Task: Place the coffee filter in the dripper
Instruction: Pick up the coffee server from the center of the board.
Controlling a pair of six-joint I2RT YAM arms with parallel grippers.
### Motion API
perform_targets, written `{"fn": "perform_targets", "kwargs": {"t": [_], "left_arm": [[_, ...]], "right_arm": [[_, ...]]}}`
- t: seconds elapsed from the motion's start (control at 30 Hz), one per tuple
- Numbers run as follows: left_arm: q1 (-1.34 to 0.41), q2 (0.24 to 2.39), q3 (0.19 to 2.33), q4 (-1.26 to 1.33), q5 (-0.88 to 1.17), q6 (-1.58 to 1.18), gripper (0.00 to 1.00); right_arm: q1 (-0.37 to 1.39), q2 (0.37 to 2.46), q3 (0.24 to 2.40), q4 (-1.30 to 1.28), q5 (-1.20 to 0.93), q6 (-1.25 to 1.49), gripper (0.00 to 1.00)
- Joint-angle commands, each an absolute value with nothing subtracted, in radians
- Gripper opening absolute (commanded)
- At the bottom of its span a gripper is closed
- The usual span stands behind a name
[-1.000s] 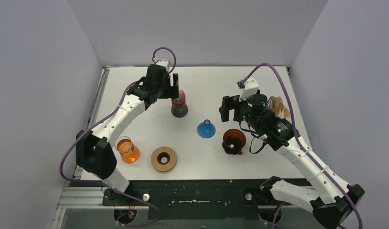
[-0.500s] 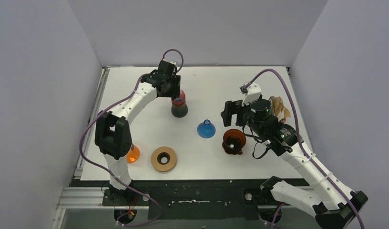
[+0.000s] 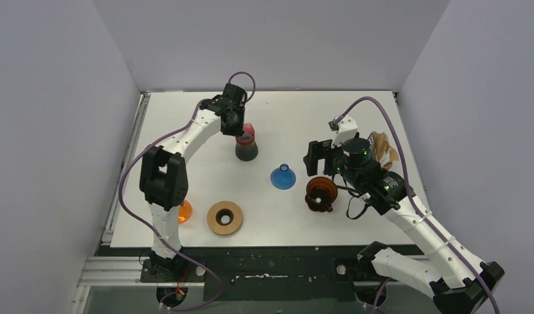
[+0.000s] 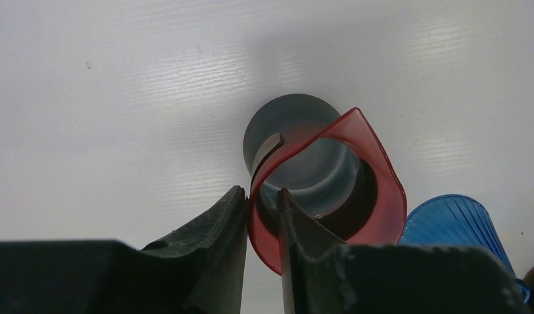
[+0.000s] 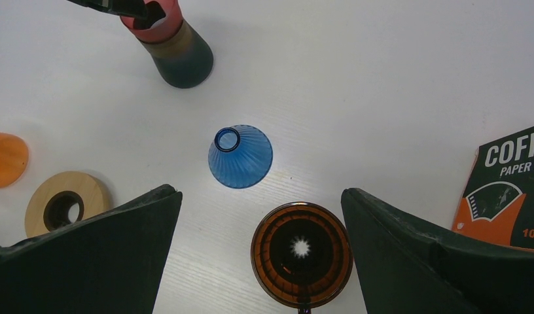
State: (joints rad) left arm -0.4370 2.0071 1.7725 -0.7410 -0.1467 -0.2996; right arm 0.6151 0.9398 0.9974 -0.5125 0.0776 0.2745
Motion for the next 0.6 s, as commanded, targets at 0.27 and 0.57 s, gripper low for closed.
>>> {"fn": "perform_targets", "kwargs": {"t": [0.27, 0.57], "left_arm": [[-0.433, 2.027, 1.866, -0.802, -0.202, -0.257, 0.0], [-0.458, 1.968, 1.857, -0.84, -0.247, -0.235, 0.0]], "right_arm": [[0.611, 0.925, 0.986, -0.49, 0.077, 0.29, 1.0], [0.61, 0.934, 0.996, -0.505, 0.094, 0.29, 1.0]]}}
